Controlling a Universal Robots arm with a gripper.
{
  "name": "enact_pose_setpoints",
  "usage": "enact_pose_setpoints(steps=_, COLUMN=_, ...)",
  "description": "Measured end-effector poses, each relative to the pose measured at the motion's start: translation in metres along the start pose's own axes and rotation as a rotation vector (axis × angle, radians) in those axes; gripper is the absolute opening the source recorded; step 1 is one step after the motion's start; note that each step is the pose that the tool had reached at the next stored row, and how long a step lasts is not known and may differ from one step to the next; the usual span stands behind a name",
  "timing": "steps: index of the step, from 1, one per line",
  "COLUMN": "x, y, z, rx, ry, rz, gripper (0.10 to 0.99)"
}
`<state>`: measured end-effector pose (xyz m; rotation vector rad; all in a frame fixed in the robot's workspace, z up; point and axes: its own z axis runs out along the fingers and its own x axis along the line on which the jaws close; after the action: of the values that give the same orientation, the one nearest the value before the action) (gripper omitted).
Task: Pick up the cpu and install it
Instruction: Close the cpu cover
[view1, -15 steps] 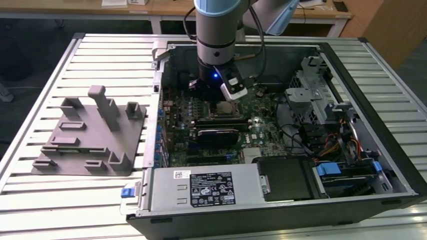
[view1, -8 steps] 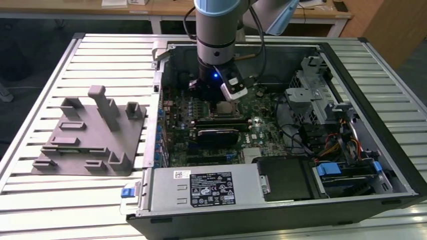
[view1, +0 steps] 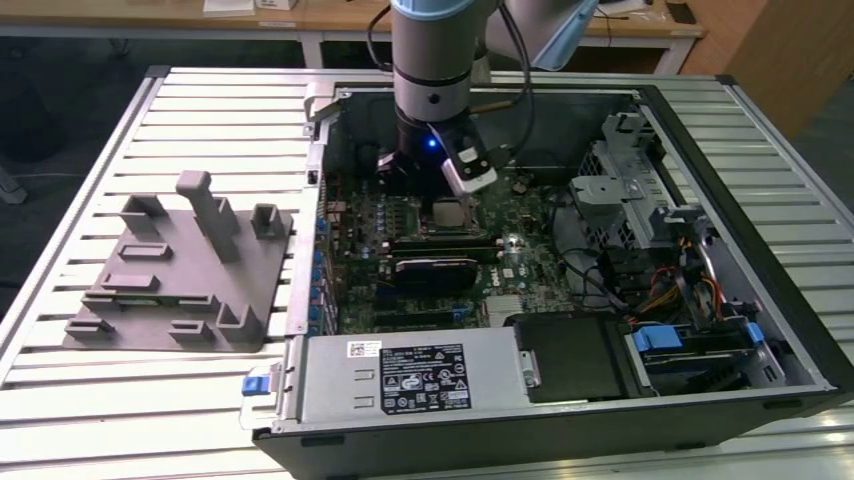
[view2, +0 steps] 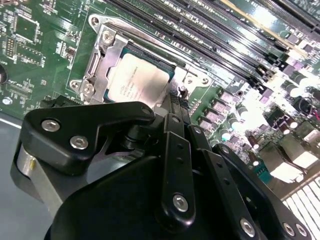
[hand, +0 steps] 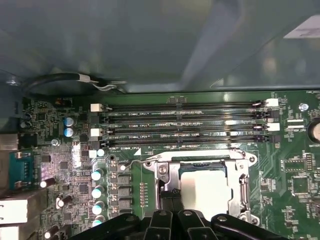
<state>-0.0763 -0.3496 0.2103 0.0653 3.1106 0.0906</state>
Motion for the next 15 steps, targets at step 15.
enact_pose_setpoints(steps=15, x=-0.0243, y=0.0012, z=-0.003, rx=0.0, ry=-0.0003, rz=0.0, gripper=0.106)
